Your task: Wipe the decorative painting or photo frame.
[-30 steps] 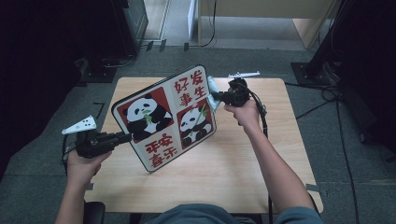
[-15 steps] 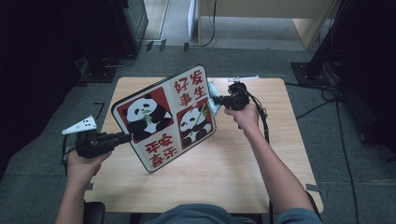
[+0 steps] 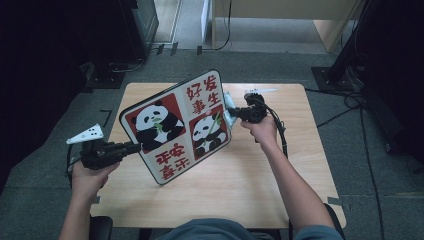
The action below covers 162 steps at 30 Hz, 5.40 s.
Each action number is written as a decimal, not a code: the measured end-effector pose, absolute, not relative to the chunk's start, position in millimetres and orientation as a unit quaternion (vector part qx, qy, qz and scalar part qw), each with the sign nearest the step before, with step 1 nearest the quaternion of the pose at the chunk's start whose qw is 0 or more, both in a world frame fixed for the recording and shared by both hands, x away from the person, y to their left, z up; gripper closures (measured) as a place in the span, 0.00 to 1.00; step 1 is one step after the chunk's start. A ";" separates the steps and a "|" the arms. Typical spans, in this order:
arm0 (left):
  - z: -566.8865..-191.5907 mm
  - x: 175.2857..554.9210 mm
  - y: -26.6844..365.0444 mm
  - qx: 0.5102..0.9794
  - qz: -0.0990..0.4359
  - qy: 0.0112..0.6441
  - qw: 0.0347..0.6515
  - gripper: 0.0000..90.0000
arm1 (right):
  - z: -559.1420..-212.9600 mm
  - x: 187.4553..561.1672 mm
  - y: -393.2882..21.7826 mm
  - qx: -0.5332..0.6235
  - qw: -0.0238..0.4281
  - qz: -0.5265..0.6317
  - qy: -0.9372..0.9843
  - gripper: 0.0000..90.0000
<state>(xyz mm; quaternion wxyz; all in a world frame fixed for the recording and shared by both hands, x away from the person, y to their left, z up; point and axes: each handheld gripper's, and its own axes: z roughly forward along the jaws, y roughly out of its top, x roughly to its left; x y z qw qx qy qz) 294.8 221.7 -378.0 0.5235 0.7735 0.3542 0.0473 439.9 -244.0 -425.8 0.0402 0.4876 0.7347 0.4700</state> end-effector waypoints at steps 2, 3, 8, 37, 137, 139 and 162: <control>-378.1 294.9 221.8 0.773 0.047 0.354 0.524 0.88 | -429.2 438.9 -244.4 0.490 0.039 0.470 0.733 0.90; -378.2 294.9 221.7 0.773 0.047 0.354 0.524 0.88 | -430.9 438.7 -244.7 0.490 0.040 0.470 0.734 0.90; -378.2 294.8 221.6 0.773 0.047 0.354 0.524 0.88 | -436.7 438.2 -245.1 0.496 0.034 0.464 0.733 0.90; -378.0 292.4 220.3 0.774 0.049 0.356 0.522 0.88 | -481.4 423.4 -247.3 0.514 0.046 0.448 0.730 0.90; -420.8 298.2 244.9 0.816 0.076 0.353 0.451 0.46 | -503.2 418.2 -353.2 0.535 0.156 0.361 0.748 0.57; -421.8 299.9 245.2 0.817 0.077 0.352 0.449 0.46 | -500.9 416.5 -353.6 0.537 0.156 0.369 0.742 0.55; -433.2 328.1 245.6 0.815 0.073 0.387 0.425 0.46 | -475.2 366.4 -352.2 0.507 0.165 0.390 0.751 0.52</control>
